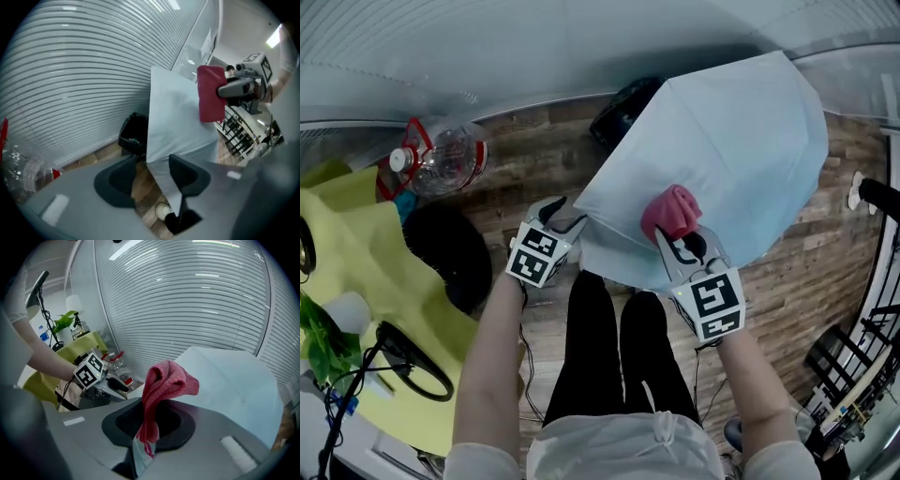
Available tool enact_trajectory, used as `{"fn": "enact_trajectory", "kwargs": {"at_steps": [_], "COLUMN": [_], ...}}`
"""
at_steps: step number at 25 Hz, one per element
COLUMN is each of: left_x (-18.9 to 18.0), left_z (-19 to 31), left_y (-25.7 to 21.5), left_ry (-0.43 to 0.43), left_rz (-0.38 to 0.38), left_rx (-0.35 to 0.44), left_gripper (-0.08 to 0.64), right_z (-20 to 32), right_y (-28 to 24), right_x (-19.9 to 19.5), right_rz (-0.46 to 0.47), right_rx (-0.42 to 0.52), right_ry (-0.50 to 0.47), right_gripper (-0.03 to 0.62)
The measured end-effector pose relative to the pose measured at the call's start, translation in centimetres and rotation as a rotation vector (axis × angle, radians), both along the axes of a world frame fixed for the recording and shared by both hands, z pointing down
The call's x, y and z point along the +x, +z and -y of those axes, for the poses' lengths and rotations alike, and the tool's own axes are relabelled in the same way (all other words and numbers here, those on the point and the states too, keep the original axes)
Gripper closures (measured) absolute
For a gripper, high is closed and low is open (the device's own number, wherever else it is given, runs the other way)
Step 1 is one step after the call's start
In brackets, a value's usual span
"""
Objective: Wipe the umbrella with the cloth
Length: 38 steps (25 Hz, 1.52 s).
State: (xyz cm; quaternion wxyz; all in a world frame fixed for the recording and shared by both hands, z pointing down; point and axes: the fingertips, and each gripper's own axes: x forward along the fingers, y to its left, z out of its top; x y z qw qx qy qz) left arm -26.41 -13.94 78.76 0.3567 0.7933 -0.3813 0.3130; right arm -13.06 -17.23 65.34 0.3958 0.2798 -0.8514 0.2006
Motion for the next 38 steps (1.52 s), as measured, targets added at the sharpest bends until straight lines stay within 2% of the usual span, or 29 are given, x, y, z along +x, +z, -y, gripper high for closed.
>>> {"fn": "enact_trajectory", "kwargs": {"at_steps": [4,8,11,16,19,23,24,25,28,31,34,38], "left_x": [0.8,1.0,0.9,0.9,0.7,0.7,0.9,1.1,1.5,1.5,1.1,0.4], "left_z": [0.6,0.7,0.7,0.5,0.3,0.3,0.2,0.1,-0.3,-0.7,-1.6,-3.4], "left_y": [1.1,1.5,1.3,0.6,0.3,0.0,0.0,0.0,0.1,0.4,1.1,1.9], "left_ry": [0.035,0.04,0.033,0.011,-0.001,0.014,0.021,0.027,0.024,-0.033,-0.07,-0.1], "left_rz": [0.007,0.002,-0.001,0.008,0.026,0.069,0.074,0.074,0.054,0.005,-0.021,-0.024], "left_rx": [-0.041,-0.089,-0.104,-0.098,-0.105,-0.126,-0.134,-0.142,-0.153,-0.168,-0.177,-0.193], "left_gripper": [0.39,0.391,0.403,0.411,0.425,0.437,0.515,0.545,0.52,0.48,0.479,0.479], "right_z": [0.5,1.1,3.0,10.1,13.3,15.1,15.3,15.2,14.2,12.8,11.3,8.3], "right_y": [0.5,0.4,-0.6,-3.9,-4.1,-2.4,-1.8,-1.1,0.5,2.1,4.0,7.0], "right_x": [-0.2,-0.3,-0.1,1.1,0.4,-0.5,-0.9,-1.2,-2.3,-3.0,-4.0,-5.4], "right_rz": [-0.026,-0.061,-0.109,-0.306,-0.415,-0.573,-0.597,-0.606,-0.593,-0.587,-0.579,-0.536], "right_rx": [0.011,0.038,0.1,0.325,0.372,0.379,0.374,0.362,0.313,0.284,0.256,0.167], "right_ry": [-0.002,-0.042,-0.043,-0.029,-0.081,-0.164,-0.183,-0.199,-0.223,-0.247,-0.278,-0.297], "right_gripper": [0.537,0.537,0.537,0.538,0.538,0.538,0.538,0.538,0.538,0.538,0.538,0.538]}}
